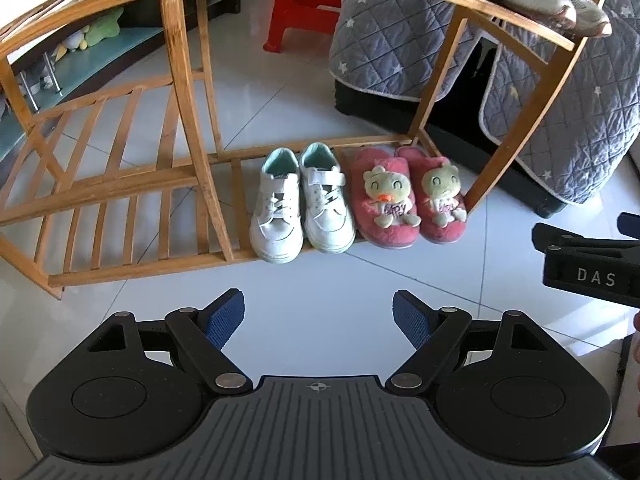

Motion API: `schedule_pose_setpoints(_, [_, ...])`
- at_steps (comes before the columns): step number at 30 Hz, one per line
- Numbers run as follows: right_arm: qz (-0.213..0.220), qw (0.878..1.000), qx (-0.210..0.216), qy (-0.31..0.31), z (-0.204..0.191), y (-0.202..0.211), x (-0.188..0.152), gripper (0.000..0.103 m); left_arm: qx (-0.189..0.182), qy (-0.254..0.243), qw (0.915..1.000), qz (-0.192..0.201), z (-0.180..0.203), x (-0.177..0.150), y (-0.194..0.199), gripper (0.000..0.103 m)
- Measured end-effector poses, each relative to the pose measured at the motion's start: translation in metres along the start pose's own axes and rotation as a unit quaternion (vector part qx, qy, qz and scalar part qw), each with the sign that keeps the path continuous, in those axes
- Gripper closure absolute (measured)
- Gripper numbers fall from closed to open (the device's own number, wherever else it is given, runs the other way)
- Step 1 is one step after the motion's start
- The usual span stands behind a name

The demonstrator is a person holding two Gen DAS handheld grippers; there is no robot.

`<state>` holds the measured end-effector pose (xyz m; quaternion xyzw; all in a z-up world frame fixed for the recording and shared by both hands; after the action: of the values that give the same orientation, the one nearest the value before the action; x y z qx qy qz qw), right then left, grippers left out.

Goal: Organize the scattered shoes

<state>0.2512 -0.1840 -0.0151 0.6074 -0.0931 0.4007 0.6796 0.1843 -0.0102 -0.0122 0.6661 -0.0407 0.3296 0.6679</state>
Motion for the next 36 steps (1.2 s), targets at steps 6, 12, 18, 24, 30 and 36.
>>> schedule_pose_setpoints(6, [-0.036, 0.999, 0.008, 0.013, -0.012, -0.018, -0.018, 0.000, 0.012, -0.005, 0.9999, -0.005, -0.004, -0.009, -0.012, 0.021])
schedule_pose_setpoints(12, [-0.048, 0.998, 0.005, 0.041, -0.025, -0.026, -0.031, 0.000, 0.028, -0.020, 0.9993, -0.015, -0.006, -0.023, -0.028, 0.021])
schedule_pose_setpoints(18, [-0.069, 0.996, 0.015, 0.060, -0.034, -0.032, -0.046, 0.000, 0.058, -0.037, 0.9974, -0.023, -0.017, -0.042, -0.049, 0.021])
schedule_pose_setpoints(24, [-0.053, 0.994, 0.002, 0.091, -0.033, -0.028, -0.050, 0.000, 0.045, -0.060, 0.9966, -0.034, -0.016, -0.058, -0.051, 0.021])
schedule_pose_setpoints(30, [-0.026, 0.996, -0.008, 0.083, -0.020, -0.010, -0.043, 0.000, 0.022, -0.085, 0.9960, -0.017, -0.004, -0.055, -0.033, 0.021])
schedule_pose_setpoints(36, [0.003, 0.998, -0.015, 0.067, -0.007, 0.009, -0.032, 0.000, 0.010, -0.130, 0.9915, 0.000, 0.015, -0.045, -0.004, 0.021])
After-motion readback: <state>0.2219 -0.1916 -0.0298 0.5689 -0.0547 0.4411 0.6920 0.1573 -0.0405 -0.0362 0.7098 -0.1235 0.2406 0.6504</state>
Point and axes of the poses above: each gripper's, at about its wrist camera, not at the fingertips, and y roughly against the way its jaws point, z to its right, x to its top, the point moved 5 cm from there along -y, roughly the way its jaws point, and after that the axes turned 10 degrees about y, right-handed, at the moved point
